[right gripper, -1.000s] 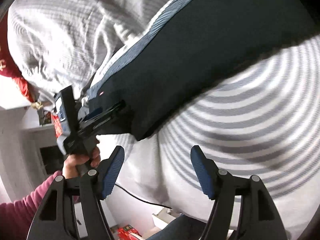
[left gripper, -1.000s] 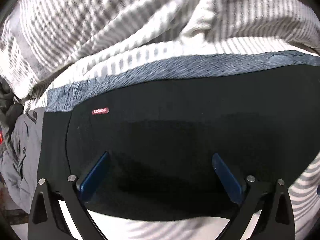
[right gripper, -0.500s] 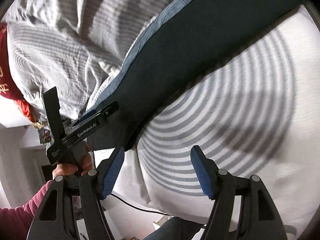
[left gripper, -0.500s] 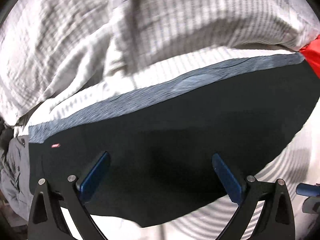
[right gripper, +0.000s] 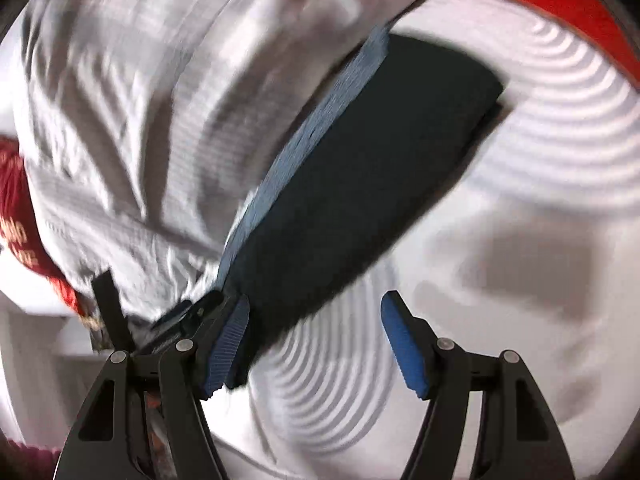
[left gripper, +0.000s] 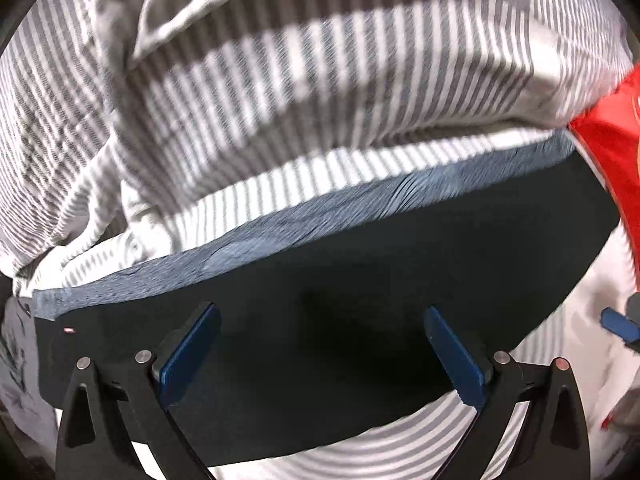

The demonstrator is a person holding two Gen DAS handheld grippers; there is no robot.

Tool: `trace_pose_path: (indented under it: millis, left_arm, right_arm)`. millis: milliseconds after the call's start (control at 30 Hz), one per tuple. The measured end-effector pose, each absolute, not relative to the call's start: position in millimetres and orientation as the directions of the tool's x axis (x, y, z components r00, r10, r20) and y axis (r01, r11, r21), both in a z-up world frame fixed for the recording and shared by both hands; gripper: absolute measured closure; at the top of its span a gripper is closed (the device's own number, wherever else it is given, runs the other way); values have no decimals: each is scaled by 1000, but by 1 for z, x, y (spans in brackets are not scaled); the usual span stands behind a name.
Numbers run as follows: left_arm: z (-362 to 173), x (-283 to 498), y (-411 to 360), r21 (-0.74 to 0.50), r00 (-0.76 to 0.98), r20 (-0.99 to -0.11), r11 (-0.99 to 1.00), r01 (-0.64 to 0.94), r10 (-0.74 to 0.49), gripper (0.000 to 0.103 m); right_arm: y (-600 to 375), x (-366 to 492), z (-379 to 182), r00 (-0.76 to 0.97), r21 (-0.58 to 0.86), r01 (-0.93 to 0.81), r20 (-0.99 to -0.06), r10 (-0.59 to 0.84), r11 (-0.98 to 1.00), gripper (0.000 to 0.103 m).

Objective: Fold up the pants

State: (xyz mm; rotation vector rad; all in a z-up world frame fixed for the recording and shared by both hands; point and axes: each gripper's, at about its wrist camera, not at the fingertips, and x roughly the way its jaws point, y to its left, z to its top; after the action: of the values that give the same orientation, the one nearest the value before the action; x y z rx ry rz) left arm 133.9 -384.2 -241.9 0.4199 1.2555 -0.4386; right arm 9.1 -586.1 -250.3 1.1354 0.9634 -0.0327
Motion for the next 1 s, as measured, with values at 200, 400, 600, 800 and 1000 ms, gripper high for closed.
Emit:
trace_pose_path:
  millis: [200, 400, 600, 800, 1000]
  left_arm:
    - [-246, 126, -420, 71, 275, -959, 876, 478, -73, 1]
    - [-263, 125, -440, 128, 301, -954, 892, 433, -9, 1]
    - [-276, 128, -445, 156, 304, -952, 912, 380, 36, 1]
    - [-266, 125, -450, 189, 381, -923, 930, 316, 58, 1]
    - [-276, 152, -453, 222, 390, -913, 947, 232, 118, 1]
  right_arm:
    - [-629, 6, -274, 691, 789, 494, -611, 386, 364, 31]
    - [-650, 7, -289, 726, 798, 501, -598, 340, 334, 31]
    - [-668, 3, -304, 787, 847, 476, -530, 315, 236, 31]
    - [-673, 22, -306, 807, 871, 438, -491, 328, 223, 31]
    - [-675, 37, -310, 815, 887, 415, -462, 349, 203, 31]
